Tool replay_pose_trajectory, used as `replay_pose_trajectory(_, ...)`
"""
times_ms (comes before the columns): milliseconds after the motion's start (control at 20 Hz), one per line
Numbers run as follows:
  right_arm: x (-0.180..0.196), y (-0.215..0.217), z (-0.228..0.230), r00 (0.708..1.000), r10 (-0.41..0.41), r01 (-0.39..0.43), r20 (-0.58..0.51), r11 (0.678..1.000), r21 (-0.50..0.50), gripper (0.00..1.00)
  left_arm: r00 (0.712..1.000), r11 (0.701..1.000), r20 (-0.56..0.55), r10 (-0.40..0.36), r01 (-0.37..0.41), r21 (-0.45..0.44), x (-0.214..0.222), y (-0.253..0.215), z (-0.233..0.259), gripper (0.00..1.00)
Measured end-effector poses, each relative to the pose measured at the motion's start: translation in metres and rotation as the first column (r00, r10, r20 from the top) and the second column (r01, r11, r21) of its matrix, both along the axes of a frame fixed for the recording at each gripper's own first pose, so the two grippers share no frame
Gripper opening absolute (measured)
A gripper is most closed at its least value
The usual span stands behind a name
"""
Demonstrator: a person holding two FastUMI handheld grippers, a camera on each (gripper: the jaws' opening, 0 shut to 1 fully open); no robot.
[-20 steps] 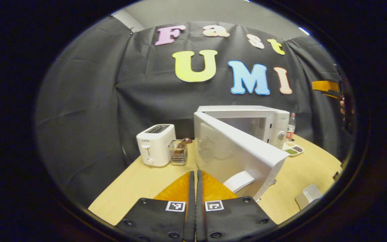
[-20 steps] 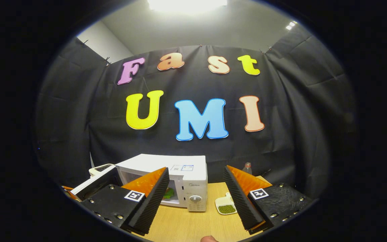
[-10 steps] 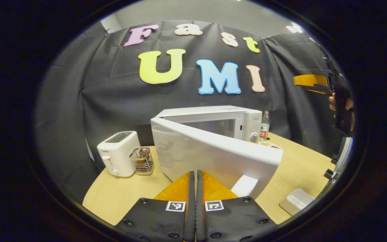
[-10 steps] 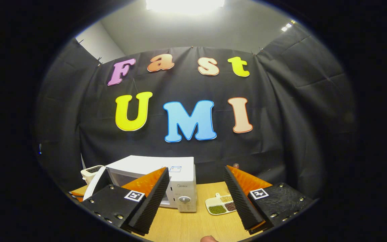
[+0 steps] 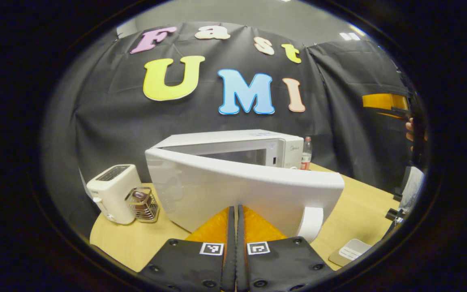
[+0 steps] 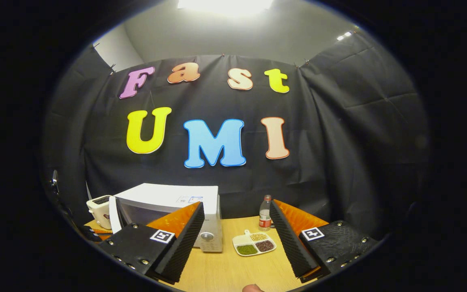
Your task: Open the microwave oven with the left hand, put the food in, and close the microwave oven.
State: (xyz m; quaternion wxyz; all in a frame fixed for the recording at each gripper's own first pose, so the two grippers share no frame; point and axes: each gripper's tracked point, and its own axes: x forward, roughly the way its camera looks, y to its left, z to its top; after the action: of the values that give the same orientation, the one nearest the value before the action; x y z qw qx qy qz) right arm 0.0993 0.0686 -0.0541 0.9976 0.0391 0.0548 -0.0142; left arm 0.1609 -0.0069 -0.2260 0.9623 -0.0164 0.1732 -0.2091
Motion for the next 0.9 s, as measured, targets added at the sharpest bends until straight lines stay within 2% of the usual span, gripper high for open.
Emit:
replay_pose_trajectory(150,-0.005,-0.012,0.003,0.999,-0.036,0.037,-0.004,0.999,0.026,0.98,1.0,1.0,0.001,-0.019,0.019,-0.006,0.017,-0.019,-0.003,0.07)
replay_pose_trajectory(200,-0.007,-0.016,0.004,0.999,-0.047,0.048,-0.005,0.998,0.028,0.98,1.0,1.0,0.0,-0.025,0.025,-0.008,0.023,-0.025,-0.003,0.1)
replay_pose_trajectory(550,-0.023,-0.039,-0.009,0.994,-0.097,0.097,-0.042,0.995,0.009,0.98,0.999,0.999,0.017,-0.043,0.043,-0.002,0.062,-0.059,-0.005,0.07)
replay_pose_trajectory(800,-0.034,-0.051,-0.013,0.99,-0.121,0.122,-0.075,0.992,0.012,0.98,0.999,1.0,0.016,-0.029,0.029,0.004,0.086,-0.072,-0.014,0.1)
replay_pose_trajectory(900,-0.037,-0.054,-0.013,0.989,-0.124,0.124,-0.079,0.992,-0.004,0.98,1.0,1.0,0.009,-0.015,0.015,-0.008,0.097,-0.074,-0.017,0.07)
